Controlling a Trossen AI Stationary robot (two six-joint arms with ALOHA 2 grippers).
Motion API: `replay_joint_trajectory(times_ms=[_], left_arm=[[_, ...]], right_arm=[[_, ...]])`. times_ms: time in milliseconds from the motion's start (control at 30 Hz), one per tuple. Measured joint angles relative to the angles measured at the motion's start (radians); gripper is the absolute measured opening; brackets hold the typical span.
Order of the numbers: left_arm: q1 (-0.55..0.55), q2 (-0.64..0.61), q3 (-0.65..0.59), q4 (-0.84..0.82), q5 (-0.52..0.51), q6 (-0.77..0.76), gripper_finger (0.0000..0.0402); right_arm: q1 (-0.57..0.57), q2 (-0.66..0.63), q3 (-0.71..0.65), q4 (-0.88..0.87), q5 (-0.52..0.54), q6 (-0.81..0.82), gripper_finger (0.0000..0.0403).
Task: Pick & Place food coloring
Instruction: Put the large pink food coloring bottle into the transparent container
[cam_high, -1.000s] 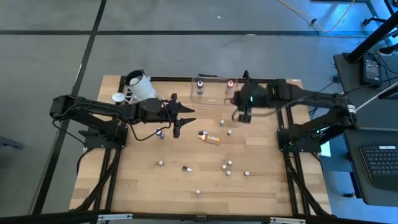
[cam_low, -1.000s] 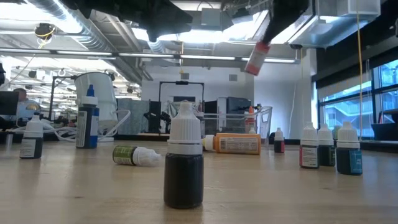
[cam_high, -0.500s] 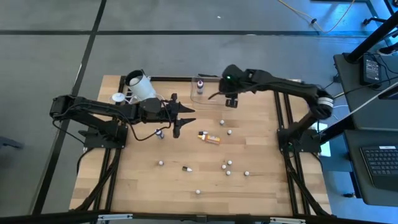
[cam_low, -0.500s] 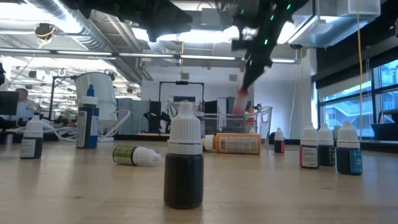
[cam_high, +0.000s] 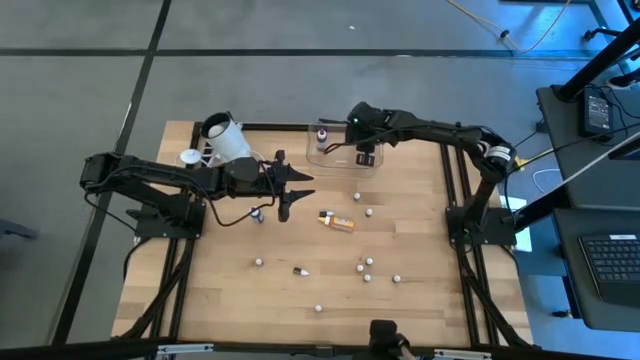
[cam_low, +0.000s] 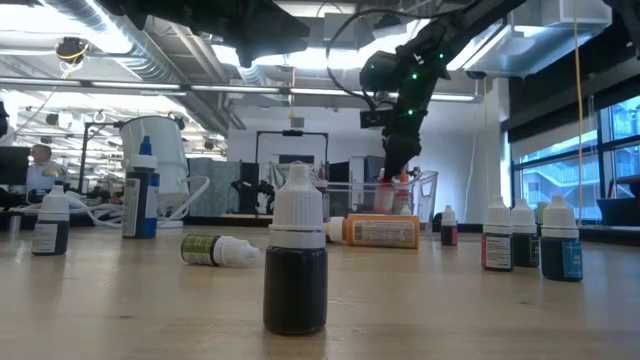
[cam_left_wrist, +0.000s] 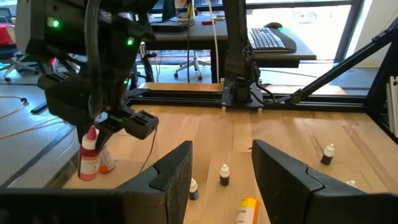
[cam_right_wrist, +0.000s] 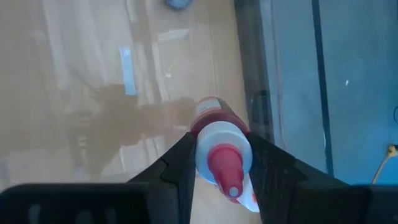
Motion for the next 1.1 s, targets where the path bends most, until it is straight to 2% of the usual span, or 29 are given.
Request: replay_joint_trajectory(times_ms=[233,533,867,1100], left_arm=[[0.0,0.0,0.0,0.0,0.0,0.006,0.0166],[0.0,0.0,0.0,0.0,0.0,0.006,0.0162],[0.0,0.0,0.0,0.0,0.0,0.007,0.0164],[0.0,0.0,0.0,0.0,0.0,0.007,0.0163]], right_arm=[[-0.025,0.019,0.0,0.024,-0.005,0.0,0.0129],[-0.027,0.019,0.0,0.034,-0.003,0.001,0.0159],[-0.027,0.019,0.0,0.039,0.001,0.002,0.0162],[-0.027,0.006,0.0,0.075,0.156,-0.031,0.0162]])
